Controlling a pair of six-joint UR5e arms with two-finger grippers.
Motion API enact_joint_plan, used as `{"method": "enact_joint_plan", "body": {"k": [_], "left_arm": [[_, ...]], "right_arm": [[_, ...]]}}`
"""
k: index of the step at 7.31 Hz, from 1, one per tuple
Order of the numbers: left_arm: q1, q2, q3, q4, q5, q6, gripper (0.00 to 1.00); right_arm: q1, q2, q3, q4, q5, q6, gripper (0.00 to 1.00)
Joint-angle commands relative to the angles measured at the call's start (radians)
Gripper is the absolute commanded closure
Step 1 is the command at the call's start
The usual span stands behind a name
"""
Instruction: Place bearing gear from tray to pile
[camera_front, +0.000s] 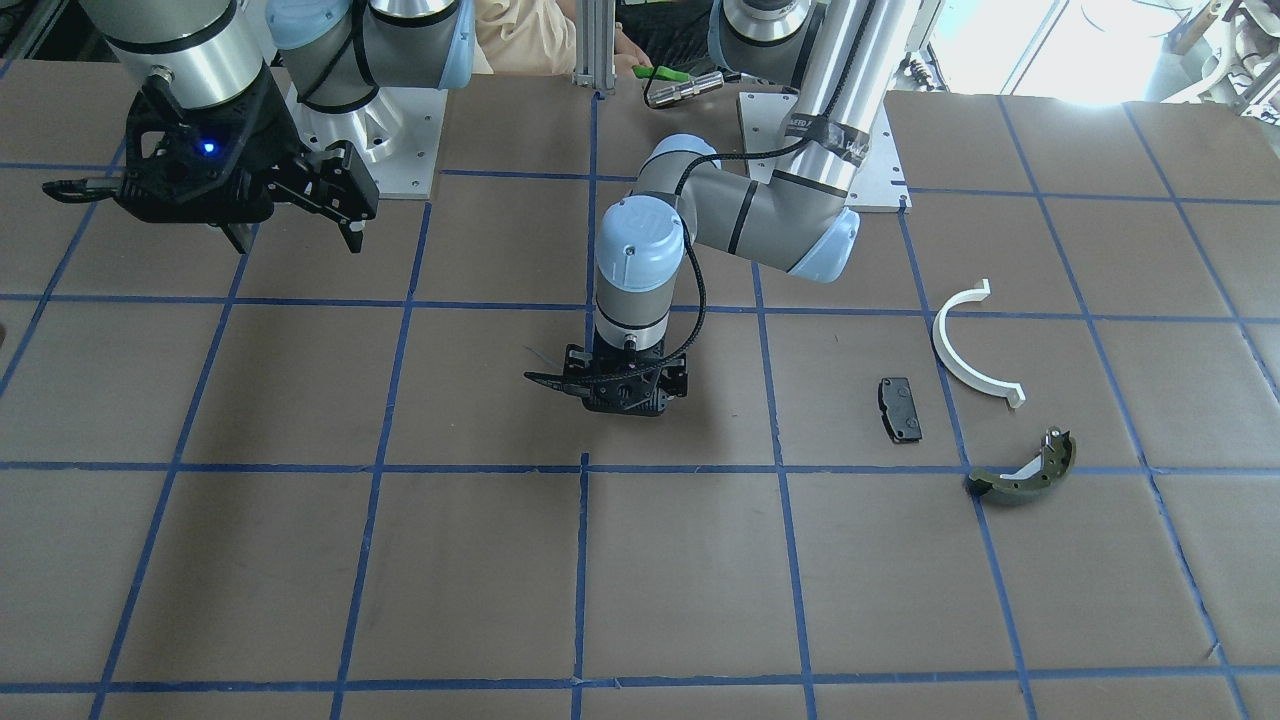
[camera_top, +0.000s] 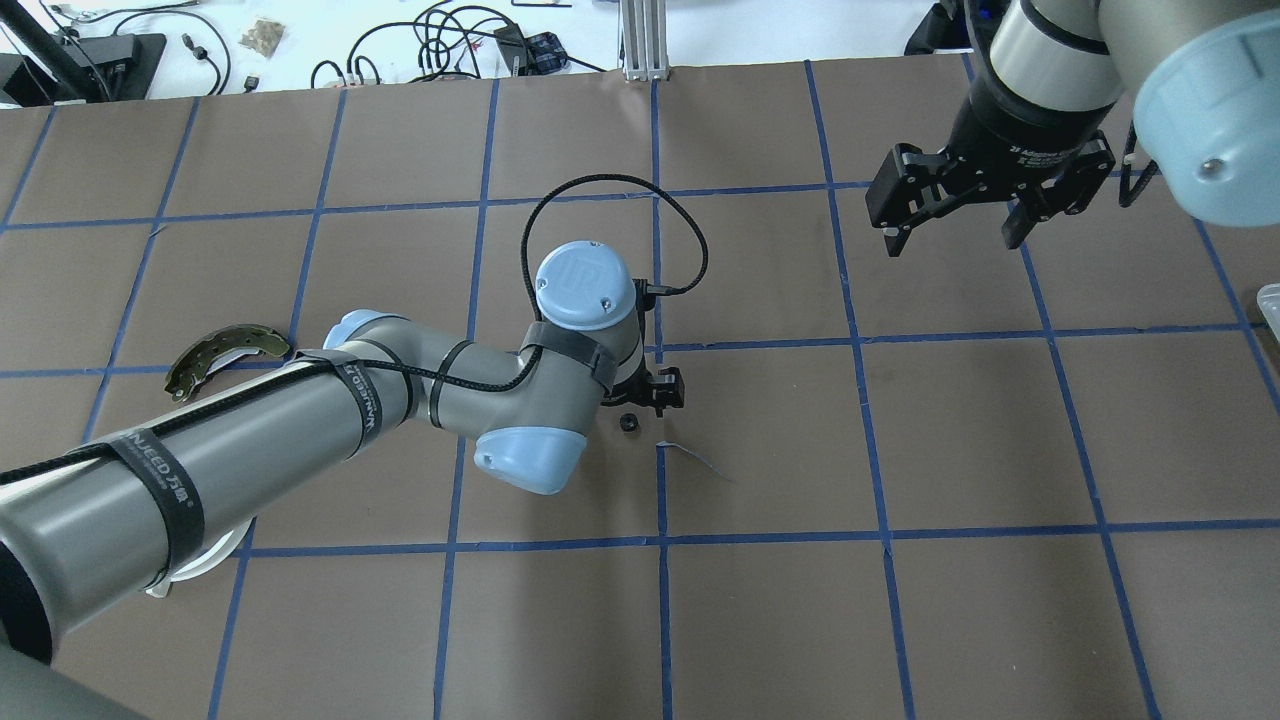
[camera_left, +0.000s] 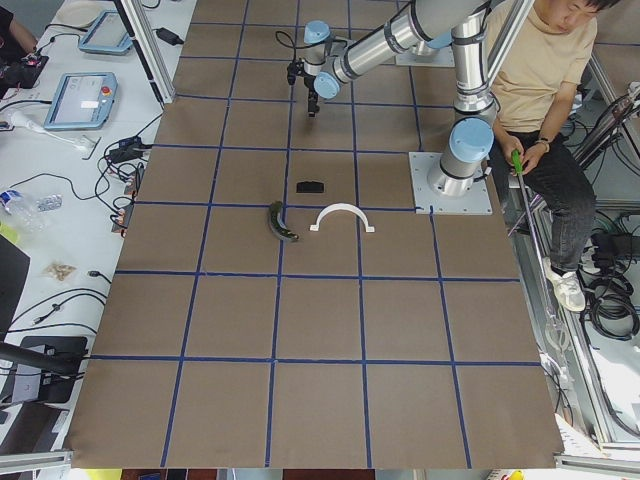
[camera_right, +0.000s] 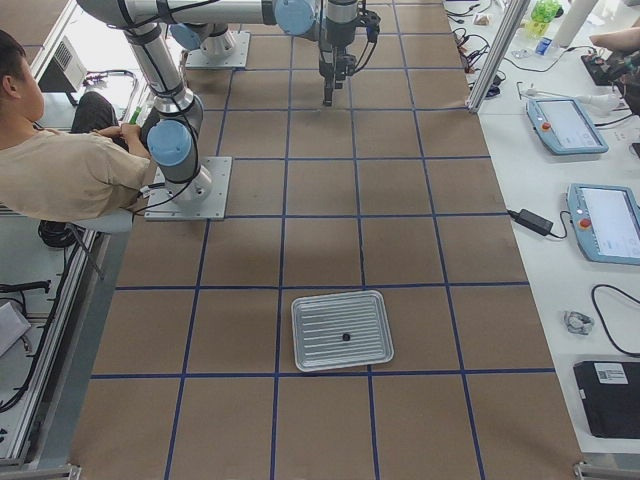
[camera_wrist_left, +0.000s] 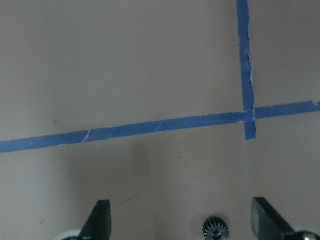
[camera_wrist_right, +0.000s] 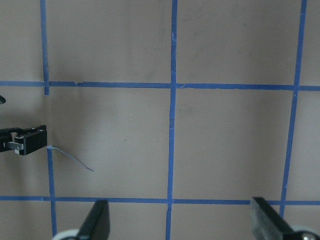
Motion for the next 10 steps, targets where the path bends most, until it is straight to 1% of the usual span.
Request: {"method": "enact_joint_plan", "body": {"k": [1, 3, 4, 5, 7, 8, 9, 10], "left_arm": [[-0.003, -0.001, -0.005, 0.004, -0.007, -0.005, 0.06], [-0.028, 0.0, -0.007, 0.001, 0.001, -0.006, 0.19], [-0.046, 0.0, -0.008, 0.001, 0.007, -0.005, 0.22], [-0.046, 0.002, -0.013, 0.001, 0.008, -0.005, 0.29], [-0.046, 0.006, -0.017, -0.004, 0.01, -0.006, 0.56], [-0.046, 0.006, -0.032, 0.007, 0.005, -0.006, 0.73], [-0.046, 0.008, -0.033, 0.009, 0.005, -0.008, 0.86], [-0.04, 0.009, -0.031, 0.009, -0.002, -0.054, 0.93]], "right_arm": [[-0.002, 0.0, 0.001, -0.004, 0.006, 0.0, 0.0], [-0.002, 0.0, 0.001, -0.005, 0.006, -0.003, 0.0], [0.0, 0.0, 0.001, -0.005, 0.008, 0.0, 0.0], [-0.002, 0.0, 0.003, -0.005, 0.002, -0.003, 0.0], [-0.002, 0.0, 0.004, -0.005, 0.0, -0.038, 0.0], [0.0, 0.0, 0.004, -0.005, 0.0, -0.043, 0.0], [0.0, -0.002, 0.004, -0.005, -0.004, -0.053, 0.0], [0.001, -0.002, 0.004, -0.005, -0.001, -0.053, 0.0]]}}
